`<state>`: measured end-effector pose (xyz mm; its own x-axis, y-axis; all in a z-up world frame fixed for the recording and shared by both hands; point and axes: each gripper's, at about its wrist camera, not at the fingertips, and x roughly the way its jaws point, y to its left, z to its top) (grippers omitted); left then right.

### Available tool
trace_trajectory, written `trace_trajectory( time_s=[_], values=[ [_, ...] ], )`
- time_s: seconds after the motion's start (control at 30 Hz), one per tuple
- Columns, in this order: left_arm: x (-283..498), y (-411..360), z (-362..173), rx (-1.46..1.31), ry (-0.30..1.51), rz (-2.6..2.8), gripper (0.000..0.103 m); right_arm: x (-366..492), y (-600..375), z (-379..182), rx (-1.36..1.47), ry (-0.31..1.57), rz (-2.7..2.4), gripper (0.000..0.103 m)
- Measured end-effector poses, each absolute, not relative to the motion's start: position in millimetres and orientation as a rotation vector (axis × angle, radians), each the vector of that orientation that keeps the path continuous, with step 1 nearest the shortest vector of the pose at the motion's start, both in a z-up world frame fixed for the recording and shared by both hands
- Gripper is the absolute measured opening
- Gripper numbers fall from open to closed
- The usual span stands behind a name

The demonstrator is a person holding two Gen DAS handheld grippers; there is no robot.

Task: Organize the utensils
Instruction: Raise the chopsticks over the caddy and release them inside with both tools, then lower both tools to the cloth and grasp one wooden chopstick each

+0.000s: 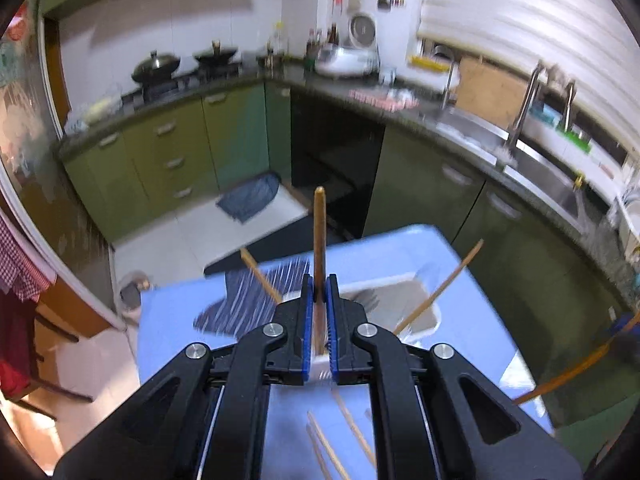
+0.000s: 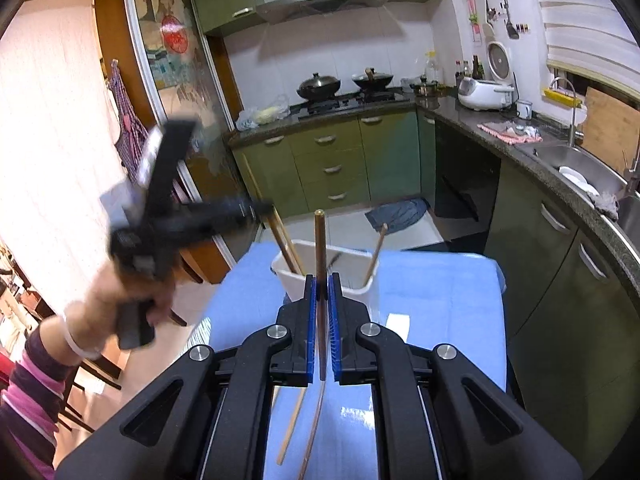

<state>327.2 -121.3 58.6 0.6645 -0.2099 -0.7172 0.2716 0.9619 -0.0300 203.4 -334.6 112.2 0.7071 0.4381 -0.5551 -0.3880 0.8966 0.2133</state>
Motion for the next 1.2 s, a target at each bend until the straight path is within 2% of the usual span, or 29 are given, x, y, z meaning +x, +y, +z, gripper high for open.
trace_trajectory(
  time_s=[0.07, 0.13, 0.17, 0.43, 0.63, 0.8, 0.9, 0.97, 1.2],
  values=[
    [325, -121, 50, 0.095, 0.824, -0.274, 0.011, 208, -330, 122, 0.086, 0.613, 0.461, 0.007],
    [319, -118, 44, 0.103, 0.835, -0.275, 0.037, 215, -327, 133, 0.091, 0.588, 0.448, 0.007],
    [314, -115, 44, 0.097, 0.831, -0.277, 0.039, 219, -326, 138, 0.099, 0.573, 0.442, 0.007],
    [274, -101, 60, 0.083, 0.773, -0.311, 0.039, 269, -319, 169, 0.139, 0.474, 0.331, 0.007],
    [246, -88, 56, 0.127, 0.751, -0.304, 0.042, 319, -304, 130, 0.1, 0.559, 0.254, 0.007],
    [234, -70, 40, 0.105, 0.802, -0.293, 0.044, 342, -294, 83, 0.081, 0.649, 0.26, 0.007],
    [228, -63, 26, 0.099, 0.841, -0.286, 0.044, 339, -291, 69, 0.066, 0.671, 0.274, 0.009],
    [225, -59, 16, 0.092, 0.868, -0.278, 0.044, 332, -290, 68, 0.052, 0.665, 0.277, 0.019],
    [212, -61, -30, 0.062, 1.017, -0.294, 0.044, 257, -310, 90, 0.044, 0.583, 0.316, 0.022]
  ],
)
